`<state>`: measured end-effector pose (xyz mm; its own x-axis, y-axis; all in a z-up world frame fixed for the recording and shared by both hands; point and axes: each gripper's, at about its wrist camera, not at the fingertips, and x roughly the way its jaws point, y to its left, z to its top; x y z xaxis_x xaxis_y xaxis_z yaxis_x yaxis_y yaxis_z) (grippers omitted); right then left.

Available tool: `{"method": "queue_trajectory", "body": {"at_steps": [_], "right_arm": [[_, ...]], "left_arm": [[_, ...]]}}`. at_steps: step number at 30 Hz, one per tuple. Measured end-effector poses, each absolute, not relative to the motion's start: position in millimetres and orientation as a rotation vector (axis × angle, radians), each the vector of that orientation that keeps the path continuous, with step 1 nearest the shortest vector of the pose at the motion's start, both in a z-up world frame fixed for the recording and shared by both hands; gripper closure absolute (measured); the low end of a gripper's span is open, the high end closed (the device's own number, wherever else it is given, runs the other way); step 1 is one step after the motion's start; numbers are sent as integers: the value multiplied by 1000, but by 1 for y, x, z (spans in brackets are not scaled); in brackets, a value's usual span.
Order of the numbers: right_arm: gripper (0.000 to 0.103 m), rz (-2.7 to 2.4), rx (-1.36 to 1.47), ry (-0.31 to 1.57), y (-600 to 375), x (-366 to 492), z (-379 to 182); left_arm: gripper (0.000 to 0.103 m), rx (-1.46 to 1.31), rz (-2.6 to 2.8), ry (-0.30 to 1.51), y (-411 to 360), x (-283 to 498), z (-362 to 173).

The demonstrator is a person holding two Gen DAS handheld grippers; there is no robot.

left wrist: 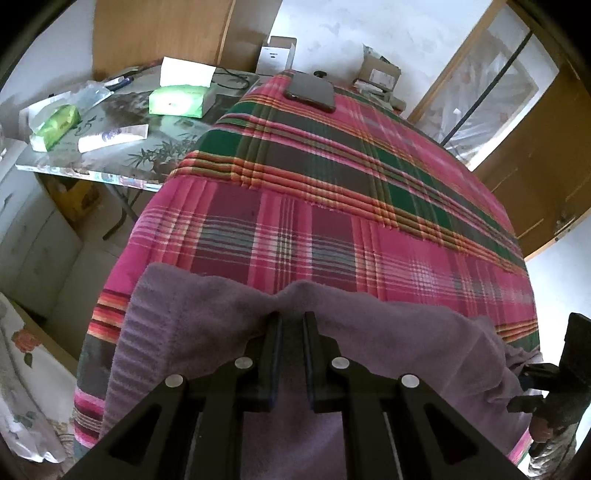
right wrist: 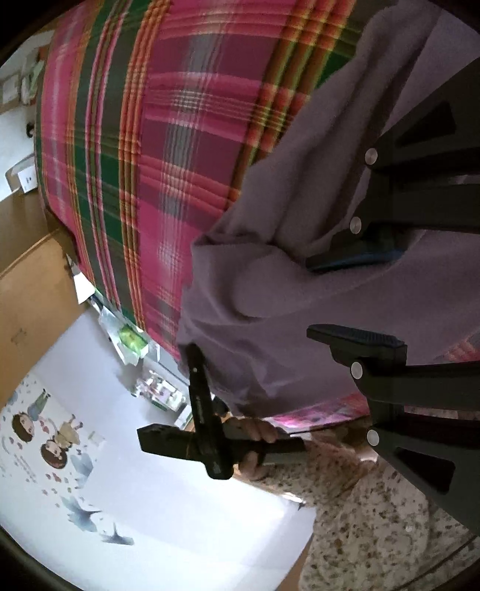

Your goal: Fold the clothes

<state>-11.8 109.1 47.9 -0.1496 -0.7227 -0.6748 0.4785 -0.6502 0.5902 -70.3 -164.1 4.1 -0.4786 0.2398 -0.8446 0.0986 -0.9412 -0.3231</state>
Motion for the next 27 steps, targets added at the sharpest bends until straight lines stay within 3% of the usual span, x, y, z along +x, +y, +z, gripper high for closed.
{"method": "queue_trajectory", "body": {"at_steps": [21,27], "right_arm": [[65,-1880,1253,-274,74,-67,41],[65,-2027,1205,-250,92,-57,74]], "left_arm": [[93,-1503,2557,-574,-173,-70,0],[93,-1502,2548,-562,-173,-70,0]]}}
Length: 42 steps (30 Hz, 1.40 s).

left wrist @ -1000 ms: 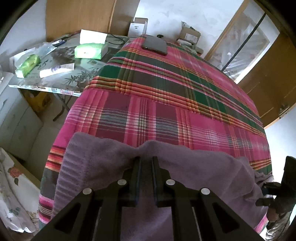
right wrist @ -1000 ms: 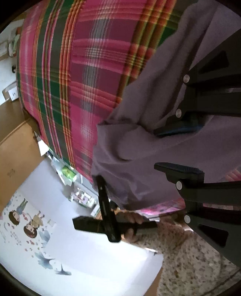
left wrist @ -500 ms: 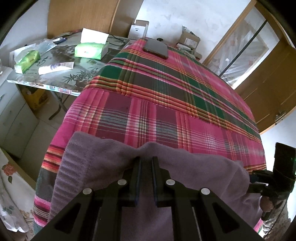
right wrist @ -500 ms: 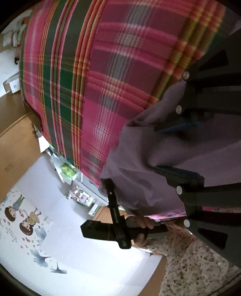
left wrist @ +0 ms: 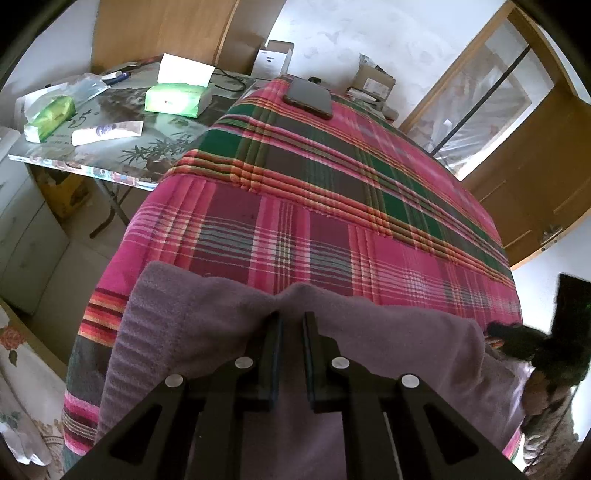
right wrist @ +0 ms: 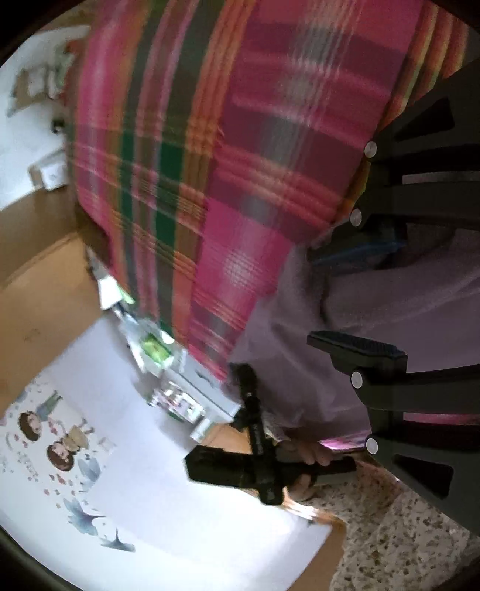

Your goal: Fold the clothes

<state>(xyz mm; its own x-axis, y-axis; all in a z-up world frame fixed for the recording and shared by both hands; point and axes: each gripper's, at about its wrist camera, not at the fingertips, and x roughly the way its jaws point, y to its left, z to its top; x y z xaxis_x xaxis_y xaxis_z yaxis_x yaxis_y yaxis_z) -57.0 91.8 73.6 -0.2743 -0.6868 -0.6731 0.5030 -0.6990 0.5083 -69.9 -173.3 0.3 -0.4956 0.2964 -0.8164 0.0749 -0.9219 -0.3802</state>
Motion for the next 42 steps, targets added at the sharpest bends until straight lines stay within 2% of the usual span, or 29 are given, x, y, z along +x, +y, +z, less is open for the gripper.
{"method": "queue_trajectory", "body": {"at_steps": [7,10,12,15,18,24,28,42], "right_arm": [[65,-2466,1012,44,126,-48,164],[65,-2588,944,17,146,-51,193],[65,-2619,877,-112,163,-51,208],[65,-2511,955,-43,158,-60,188],[65,-2415,1129,199,131,-70,136],[65,-2177,1195,259,91,-85,69],[65,-2111,1161,365,77,-91,55],[65,-1856,1068,427,41,-74,50]], "left_arm": [[93,-1523,2561,-461,-166,-70,2],[93,-1524,2567,-416,-163,-70,3],[93,-1522,2569,-423,-164,-69,3],[93,-1512,2572,-459,-166,-68,2],[93,-1501,2571,-484,-168,-67,1],[93,-1506,2577,-491,-168,-67,1],[93,-1502,2582,-502,-168,-66,1],[93,-1516,2585,-543,-169,-68,1]]}}
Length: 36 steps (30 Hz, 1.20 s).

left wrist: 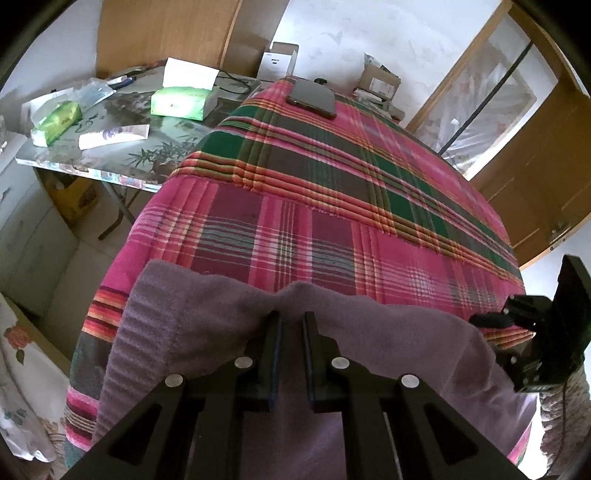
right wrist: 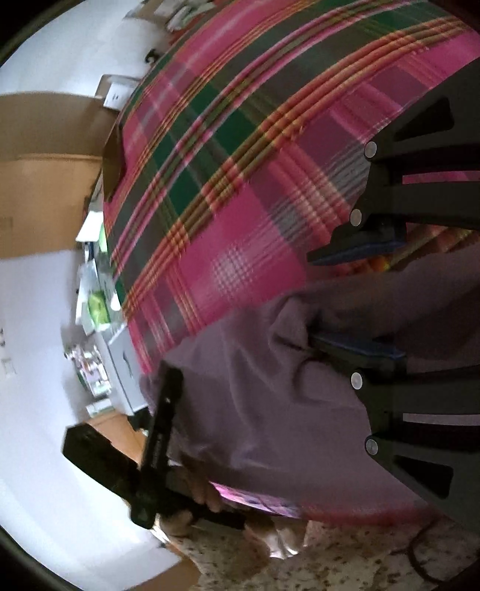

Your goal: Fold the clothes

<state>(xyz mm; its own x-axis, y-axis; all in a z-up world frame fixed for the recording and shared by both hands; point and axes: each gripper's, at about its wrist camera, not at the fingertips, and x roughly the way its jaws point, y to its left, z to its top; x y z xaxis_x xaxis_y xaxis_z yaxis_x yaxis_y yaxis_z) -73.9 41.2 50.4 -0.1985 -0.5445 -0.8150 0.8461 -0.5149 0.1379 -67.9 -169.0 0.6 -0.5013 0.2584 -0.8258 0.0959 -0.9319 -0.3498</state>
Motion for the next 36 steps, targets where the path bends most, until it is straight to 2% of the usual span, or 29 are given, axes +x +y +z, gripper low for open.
{"method": "queue_trajectory", "body": {"at_steps": [21,23,27,36], "right_arm": [[65,-1865,1048,506,15,-72,48],[72,-1875,1053,460,19,-77,49],[95,-1924,1036,448,25,-80,54],[97,-2052,1041,309,44,-109,65]], "left_arm": [[93,-1495,2576,-582,-172,-67,-1],[93,-1494,2575,-586,-172,-67,-1],[93,-1495,2575,-586,-173,-67,-1],[93,-1495,2571,-604,-174,-67,-2]]}}
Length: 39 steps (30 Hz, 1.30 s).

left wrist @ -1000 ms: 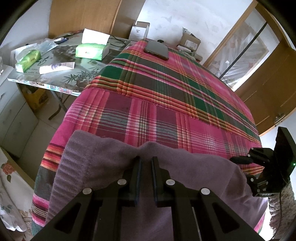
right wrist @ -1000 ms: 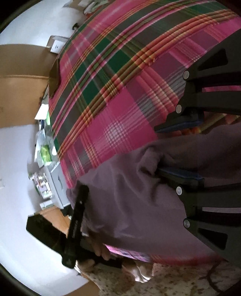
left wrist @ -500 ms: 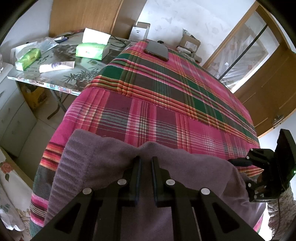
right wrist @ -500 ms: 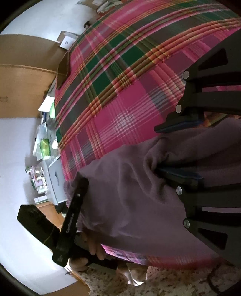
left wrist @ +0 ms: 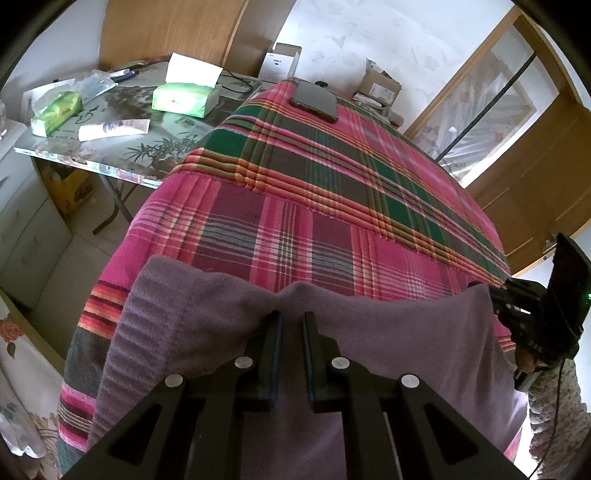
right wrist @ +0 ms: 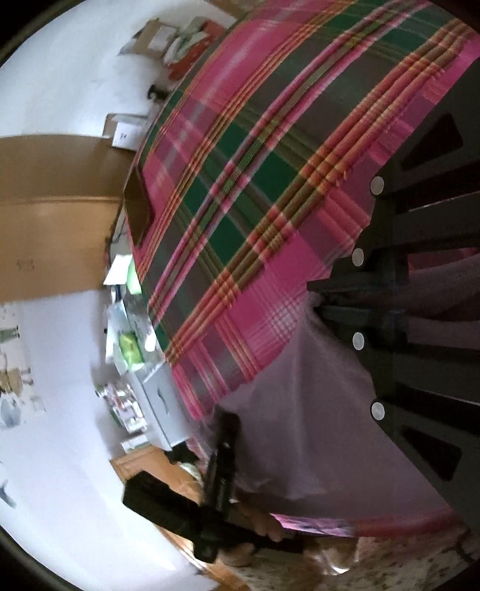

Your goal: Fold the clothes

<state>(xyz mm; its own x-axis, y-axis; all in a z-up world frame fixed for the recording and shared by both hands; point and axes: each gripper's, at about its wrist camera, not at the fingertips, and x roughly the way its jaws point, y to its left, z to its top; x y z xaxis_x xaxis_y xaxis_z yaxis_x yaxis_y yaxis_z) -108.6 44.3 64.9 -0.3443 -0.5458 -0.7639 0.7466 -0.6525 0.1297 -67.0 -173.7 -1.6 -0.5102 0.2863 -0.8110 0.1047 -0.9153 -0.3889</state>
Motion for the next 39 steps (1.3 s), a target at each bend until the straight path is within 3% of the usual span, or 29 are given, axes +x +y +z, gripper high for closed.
{"method": "queue_trajectory", "body": {"at_steps": [9,13,16,27,39], "right_arm": [[93,-2031,1141,307,42,-128,42],[77,-2032,1155,263,51,-128,47],[74,-2071,1144,263,60,-124,55],[74,-2153,1120,143,123,-82,81],[78,-1994,1243,65,131,-46,48]], "left_arm": [[93,-1497,2570,-603,-174,-67,-2],[93,-1537,2588,-550,-169,-70,3],[93,-1514,2606,-510,-163,-68,11],[93,-1414,2519,-368,-114,-80,36],[90,-1478,2280,-209,-31,-118,13]]}}
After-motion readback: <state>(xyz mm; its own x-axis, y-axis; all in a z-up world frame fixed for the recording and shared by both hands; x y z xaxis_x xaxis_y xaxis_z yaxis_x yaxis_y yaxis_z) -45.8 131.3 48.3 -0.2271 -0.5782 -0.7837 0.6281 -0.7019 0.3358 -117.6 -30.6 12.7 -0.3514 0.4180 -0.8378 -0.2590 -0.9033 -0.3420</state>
